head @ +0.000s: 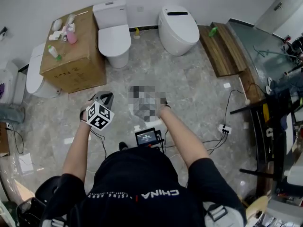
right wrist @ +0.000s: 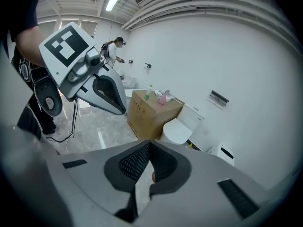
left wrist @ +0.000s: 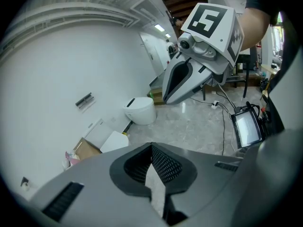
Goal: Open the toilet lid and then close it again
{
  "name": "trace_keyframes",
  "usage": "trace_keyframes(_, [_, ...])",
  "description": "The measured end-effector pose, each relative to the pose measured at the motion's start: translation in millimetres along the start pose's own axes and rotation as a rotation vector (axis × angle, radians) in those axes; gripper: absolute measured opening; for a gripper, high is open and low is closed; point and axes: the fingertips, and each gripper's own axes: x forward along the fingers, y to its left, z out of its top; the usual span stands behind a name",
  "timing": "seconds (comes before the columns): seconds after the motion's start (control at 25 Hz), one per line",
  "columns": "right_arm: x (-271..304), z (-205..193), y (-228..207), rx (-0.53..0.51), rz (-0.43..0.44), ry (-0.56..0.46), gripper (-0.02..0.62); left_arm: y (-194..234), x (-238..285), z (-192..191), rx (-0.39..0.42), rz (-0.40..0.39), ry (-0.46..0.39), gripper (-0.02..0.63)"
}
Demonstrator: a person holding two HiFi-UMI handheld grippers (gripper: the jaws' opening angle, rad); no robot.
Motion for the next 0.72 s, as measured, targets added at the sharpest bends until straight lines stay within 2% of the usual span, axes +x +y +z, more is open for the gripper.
trace_keyframes(0.4, [1, -26, -35, 0.019, 0.057, -0.023, 0.014, 9, 21, 23, -0.025, 0.064, 0.029, 0.009])
trace_keyframes(0.72, [35, -27, -57, -0.003, 0.053, -0.007, 0.012, 36, 50, 9, -0.055, 0.054, 0.051, 0.009])
